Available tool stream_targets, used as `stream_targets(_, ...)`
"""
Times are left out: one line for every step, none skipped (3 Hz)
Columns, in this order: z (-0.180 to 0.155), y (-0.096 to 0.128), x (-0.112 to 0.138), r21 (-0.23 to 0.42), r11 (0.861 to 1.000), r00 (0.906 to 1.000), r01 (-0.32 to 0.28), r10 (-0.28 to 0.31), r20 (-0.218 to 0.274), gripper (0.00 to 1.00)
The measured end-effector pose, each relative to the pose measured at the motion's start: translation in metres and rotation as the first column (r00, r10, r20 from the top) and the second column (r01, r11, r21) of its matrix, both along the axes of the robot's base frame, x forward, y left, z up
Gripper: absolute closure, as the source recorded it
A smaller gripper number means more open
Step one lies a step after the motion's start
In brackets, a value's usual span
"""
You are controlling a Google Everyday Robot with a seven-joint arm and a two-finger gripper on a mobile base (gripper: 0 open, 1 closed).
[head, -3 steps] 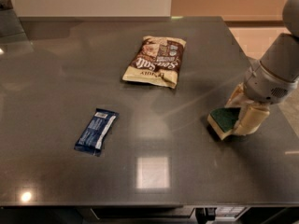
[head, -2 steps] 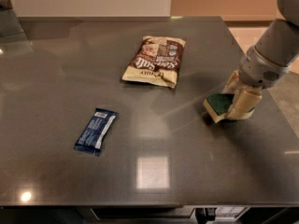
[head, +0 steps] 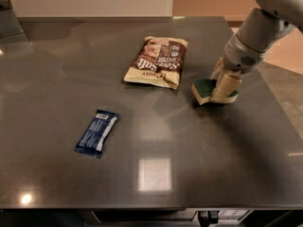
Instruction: Move sponge near brown chip bag
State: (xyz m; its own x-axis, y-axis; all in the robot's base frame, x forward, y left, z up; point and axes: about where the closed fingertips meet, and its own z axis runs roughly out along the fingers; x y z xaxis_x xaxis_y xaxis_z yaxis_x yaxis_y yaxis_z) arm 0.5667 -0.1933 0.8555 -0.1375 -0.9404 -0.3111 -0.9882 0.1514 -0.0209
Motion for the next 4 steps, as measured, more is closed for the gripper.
stream_targets(0.003,0.011,0.029,-0.004,1.0,0.9997,0.018,-0.018,0.018,1.0)
stream_targets(0.003,0.016,0.055,-0.01,0.999,0.999,0.037,-0.037,0.024,0.81)
stream_targets(-0.001,0.017,0.071,-0.004,0.999,0.9987,0.049,-0.049,0.011,0.58)
stream_targets(-0.005,0.021,0.082,0.016,0.999,0.9987,0.052,-0.052,-0.001,0.36)
